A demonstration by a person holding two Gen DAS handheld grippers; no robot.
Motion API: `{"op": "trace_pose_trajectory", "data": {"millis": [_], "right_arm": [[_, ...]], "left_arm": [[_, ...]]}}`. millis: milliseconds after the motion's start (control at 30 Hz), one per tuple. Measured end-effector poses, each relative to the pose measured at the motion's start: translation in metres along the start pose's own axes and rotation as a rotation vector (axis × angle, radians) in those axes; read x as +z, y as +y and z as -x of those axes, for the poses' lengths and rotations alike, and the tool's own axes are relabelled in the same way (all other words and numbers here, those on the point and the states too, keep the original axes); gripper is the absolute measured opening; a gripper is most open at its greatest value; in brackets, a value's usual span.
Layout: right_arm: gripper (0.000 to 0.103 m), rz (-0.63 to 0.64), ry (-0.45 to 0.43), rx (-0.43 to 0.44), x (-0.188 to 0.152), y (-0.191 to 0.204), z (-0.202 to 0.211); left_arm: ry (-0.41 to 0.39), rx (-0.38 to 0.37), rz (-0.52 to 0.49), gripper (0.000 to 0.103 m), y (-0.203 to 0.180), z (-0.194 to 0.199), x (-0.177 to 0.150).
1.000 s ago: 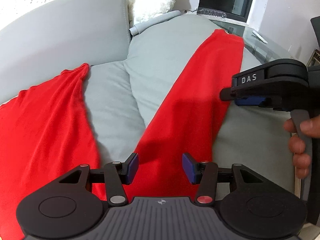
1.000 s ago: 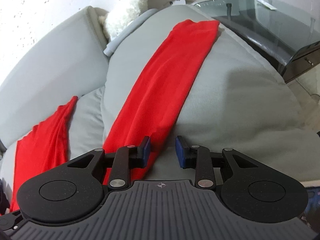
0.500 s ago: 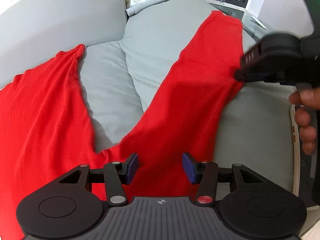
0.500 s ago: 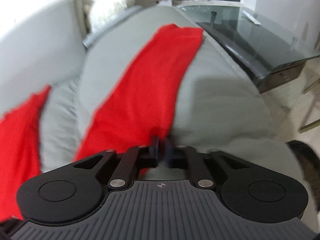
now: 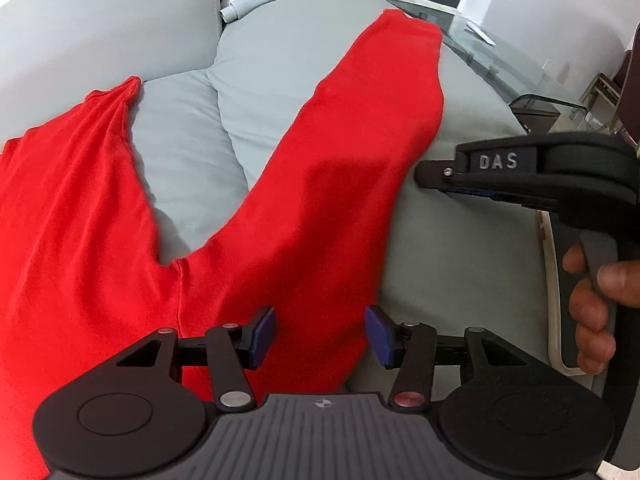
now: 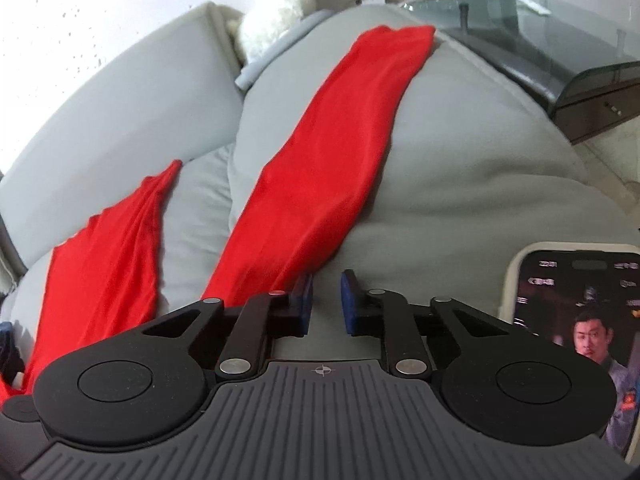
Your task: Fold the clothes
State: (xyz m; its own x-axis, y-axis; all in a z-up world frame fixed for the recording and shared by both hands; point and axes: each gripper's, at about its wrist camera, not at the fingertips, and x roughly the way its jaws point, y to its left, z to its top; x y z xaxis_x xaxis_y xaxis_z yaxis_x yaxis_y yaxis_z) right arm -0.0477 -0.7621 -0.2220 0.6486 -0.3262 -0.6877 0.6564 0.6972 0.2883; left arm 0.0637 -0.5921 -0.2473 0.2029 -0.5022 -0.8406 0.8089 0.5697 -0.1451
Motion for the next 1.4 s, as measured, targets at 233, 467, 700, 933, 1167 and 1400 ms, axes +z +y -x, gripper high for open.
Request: {"op": "trace_pose_trajectory", "data": {"millis": [233, 467, 700, 933, 1167, 1400], "right_arm": [[0.025, -0.050, -0.018, 0.059, 0.002, -0.005, -0.012], [0.034, -0.086, -0.016, 0.099, 0.006, 0.000, -0.018], [0.039, -0.127, -0.002, 0.133, 0.003, 0.000, -0.019], [0.030, -0.048, 0.009, 0.089, 0.003, 0.012, -0.032], [0.025, 0.016, 0.049, 0.052, 0.004, 0.021, -0.038], [0.003, -0.033, 0.049, -0.049, 0.002, 0.015, -0.001]], "left_arm": [[0.006, -0.003, 0.011, 0.049, 0.003, -0.001, -0.002], [0.009, -0.006, 0.020, 0.049, 0.006, 0.000, -0.001], [0.017, -0.015, 0.030, 0.049, 0.008, -0.002, -0.002], [0.023, -0.016, 0.026, 0.049, 0.007, -0.003, -0.003], [0.029, -0.017, 0.024, 0.049, 0.006, -0.001, -0.004], [0.028, -0.032, 0.030, 0.049, 0.007, 0.008, -0.005]]}}
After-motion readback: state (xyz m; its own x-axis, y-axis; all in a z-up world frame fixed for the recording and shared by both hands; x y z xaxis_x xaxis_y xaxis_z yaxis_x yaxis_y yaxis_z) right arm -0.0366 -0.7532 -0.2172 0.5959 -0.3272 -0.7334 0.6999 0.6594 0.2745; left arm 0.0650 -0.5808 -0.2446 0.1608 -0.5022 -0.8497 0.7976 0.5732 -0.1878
